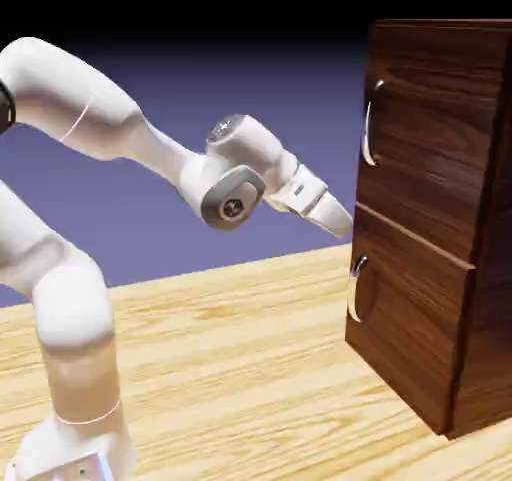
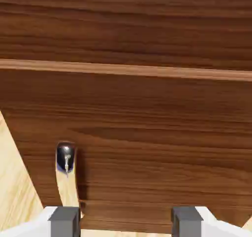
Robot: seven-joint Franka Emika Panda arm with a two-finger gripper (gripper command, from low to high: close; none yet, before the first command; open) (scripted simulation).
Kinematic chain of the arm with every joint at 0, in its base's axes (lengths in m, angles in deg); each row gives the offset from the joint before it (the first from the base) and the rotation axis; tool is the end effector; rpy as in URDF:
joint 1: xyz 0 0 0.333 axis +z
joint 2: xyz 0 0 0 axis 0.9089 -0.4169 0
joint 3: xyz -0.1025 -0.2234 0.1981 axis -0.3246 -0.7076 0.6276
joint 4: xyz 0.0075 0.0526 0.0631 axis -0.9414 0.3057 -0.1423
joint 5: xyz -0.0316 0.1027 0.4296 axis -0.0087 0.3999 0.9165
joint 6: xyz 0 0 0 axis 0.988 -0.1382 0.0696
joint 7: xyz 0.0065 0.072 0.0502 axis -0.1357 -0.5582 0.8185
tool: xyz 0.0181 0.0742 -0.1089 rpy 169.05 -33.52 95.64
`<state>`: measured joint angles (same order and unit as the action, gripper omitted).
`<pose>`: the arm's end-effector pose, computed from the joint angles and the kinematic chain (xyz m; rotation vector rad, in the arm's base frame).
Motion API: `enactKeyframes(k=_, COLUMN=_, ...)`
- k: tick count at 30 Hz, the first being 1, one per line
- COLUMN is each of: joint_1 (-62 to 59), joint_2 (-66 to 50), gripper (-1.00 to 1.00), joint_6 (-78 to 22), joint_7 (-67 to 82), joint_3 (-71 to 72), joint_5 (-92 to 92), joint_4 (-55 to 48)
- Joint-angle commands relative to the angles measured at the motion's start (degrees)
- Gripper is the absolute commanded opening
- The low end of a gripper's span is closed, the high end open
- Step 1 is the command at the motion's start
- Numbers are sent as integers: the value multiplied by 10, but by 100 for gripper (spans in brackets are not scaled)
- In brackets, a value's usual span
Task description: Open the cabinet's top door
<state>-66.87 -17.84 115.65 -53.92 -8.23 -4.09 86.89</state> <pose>0.4519 -0.0032 0.4241 -2.3531 1.1043 -1.0296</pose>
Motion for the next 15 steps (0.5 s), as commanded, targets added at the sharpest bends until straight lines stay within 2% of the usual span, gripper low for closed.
enactKeyframes(k=1, joint_1=-8, joint_2=2, gripper=0, joint_6=-1, joint_7=-9, joint_3=9, joint_5=25, joint_4=-5)
enactKeyframes(k=15, joint_1=-123, joint_2=35, gripper=0, joint_6=-13, joint_7=-135, joint_3=128, joint_5=374, joint_4=-71)
